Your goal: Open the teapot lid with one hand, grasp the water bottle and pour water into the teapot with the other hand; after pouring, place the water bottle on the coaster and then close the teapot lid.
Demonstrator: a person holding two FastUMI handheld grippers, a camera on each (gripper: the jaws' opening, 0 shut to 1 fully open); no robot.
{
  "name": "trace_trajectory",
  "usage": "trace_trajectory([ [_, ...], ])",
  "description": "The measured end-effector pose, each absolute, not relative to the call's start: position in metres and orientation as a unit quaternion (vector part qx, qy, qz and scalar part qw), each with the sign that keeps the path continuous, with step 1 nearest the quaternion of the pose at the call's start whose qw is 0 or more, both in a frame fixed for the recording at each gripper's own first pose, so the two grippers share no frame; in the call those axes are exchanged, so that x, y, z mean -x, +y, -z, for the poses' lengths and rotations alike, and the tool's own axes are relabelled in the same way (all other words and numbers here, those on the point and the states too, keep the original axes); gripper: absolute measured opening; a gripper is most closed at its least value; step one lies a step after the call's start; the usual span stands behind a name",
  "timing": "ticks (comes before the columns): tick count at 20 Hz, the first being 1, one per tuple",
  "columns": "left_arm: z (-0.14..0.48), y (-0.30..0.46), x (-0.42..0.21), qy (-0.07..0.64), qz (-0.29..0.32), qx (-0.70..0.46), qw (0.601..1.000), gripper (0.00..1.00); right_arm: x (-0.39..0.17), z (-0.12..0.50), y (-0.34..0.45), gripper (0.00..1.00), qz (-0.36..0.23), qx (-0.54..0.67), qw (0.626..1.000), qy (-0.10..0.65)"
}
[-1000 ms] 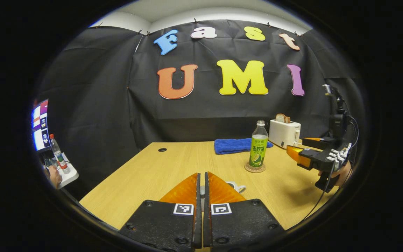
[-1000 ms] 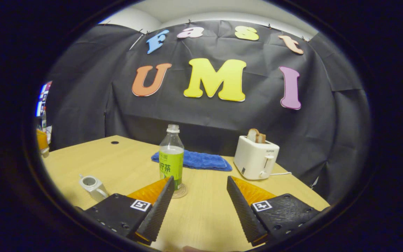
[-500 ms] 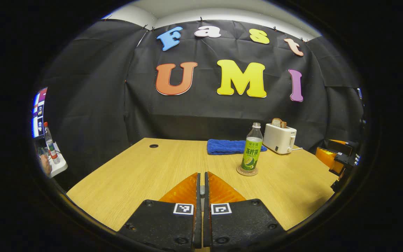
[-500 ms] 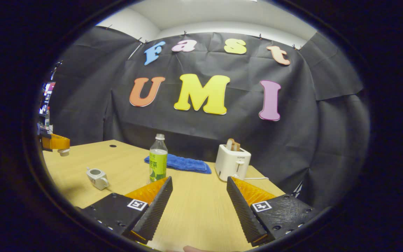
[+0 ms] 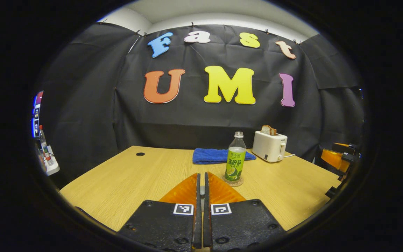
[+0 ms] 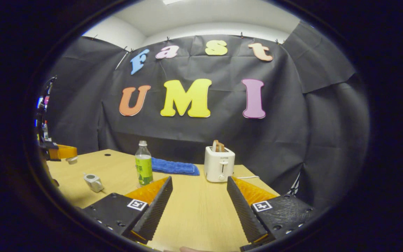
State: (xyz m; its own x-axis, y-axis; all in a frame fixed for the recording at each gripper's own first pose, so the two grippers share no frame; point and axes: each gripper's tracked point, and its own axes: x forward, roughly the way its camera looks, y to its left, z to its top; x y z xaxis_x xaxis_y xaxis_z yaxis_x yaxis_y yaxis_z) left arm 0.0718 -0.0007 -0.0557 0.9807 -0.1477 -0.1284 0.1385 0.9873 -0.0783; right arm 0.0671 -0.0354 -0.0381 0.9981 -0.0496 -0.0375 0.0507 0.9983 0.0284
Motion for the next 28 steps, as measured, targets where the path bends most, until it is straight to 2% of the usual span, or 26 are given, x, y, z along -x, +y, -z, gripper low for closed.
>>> trace_trajectory([
  [1, 0.06, -0.002, -0.078, 0.071, 0.071, 0.034, 0.994, 0.05, -0.066, 0.038, -0.037, 0.97, 0.027, -0.013, 0.999, 0.017],
  [2, 0.064, -0.002, -0.083, 0.073, 0.068, 0.032, 0.995, 0.04, -0.067, 0.037, -0.04, 0.93, 0.031, -0.013, 0.999, 0.016],
  [4, 0.072, 0.002, -0.096, 0.073, 0.06, 0.028, 0.995, 0.04, -0.07, 0.038, -0.042, 0.93, 0.033, -0.022, 0.999, 0.018],
  [5, 0.077, 0.003, -0.103, 0.075, 0.058, 0.03, 0.995, 0.04, -0.069, 0.04, -0.041, 0.89, 0.031, -0.031, 0.999, 0.021],
  [6, 0.085, 0.005, -0.109, 0.079, 0.057, 0.033, 0.995, 0.04, -0.07, 0.041, -0.041, 0.93, 0.028, -0.035, 0.999, 0.023],
  [12, 0.122, 0.018, -0.133, 0.1, 0.05, 0.057, 0.992, 0.04, -0.071, 0.037, -0.05, 0.93, 0.035, -0.036, 0.999, 0.013],
  [13, 0.129, 0.019, -0.135, 0.107, 0.049, 0.061, 0.991, 0.04, -0.072, 0.04, -0.051, 0.97, 0.036, -0.036, 0.999, 0.015],
  [15, 0.136, 0.019, -0.134, 0.111, 0.049, 0.062, 0.991, 0.05, -0.073, 0.043, -0.054, 0.93, 0.04, -0.038, 0.998, 0.02],
  [16, 0.138, 0.021, -0.134, 0.111, 0.049, 0.061, 0.991, 0.05, -0.074, 0.045, -0.054, 0.97, 0.04, -0.041, 0.998, 0.025],
  [18, 0.141, 0.023, -0.133, 0.111, 0.047, 0.055, 0.991, 0.05, -0.077, 0.048, -0.054, 0.93, 0.039, -0.047, 0.998, 0.031],
  [20, 0.149, 0.022, -0.132, 0.119, 0.052, 0.058, 0.99, 0.05, -0.078, 0.052, -0.055, 0.93, 0.041, -0.048, 0.997, 0.038],
  [21, 0.147, 0.022, -0.131, 0.117, 0.051, 0.06, 0.99, 0.05, -0.078, 0.053, -0.054, 0.97, 0.041, -0.047, 0.997, 0.039],
  [22, 0.147, 0.021, -0.131, 0.117, 0.051, 0.06, 0.99, 0.05, -0.078, 0.053, -0.054, 0.89, 0.04, -0.046, 0.997, 0.039],
  [28, 0.148, 0.019, -0.13, 0.118, 0.046, 0.052, 0.99, 0.06, -0.079, 0.056, -0.051, 0.93, 0.038, -0.037, 0.998, 0.042],
])
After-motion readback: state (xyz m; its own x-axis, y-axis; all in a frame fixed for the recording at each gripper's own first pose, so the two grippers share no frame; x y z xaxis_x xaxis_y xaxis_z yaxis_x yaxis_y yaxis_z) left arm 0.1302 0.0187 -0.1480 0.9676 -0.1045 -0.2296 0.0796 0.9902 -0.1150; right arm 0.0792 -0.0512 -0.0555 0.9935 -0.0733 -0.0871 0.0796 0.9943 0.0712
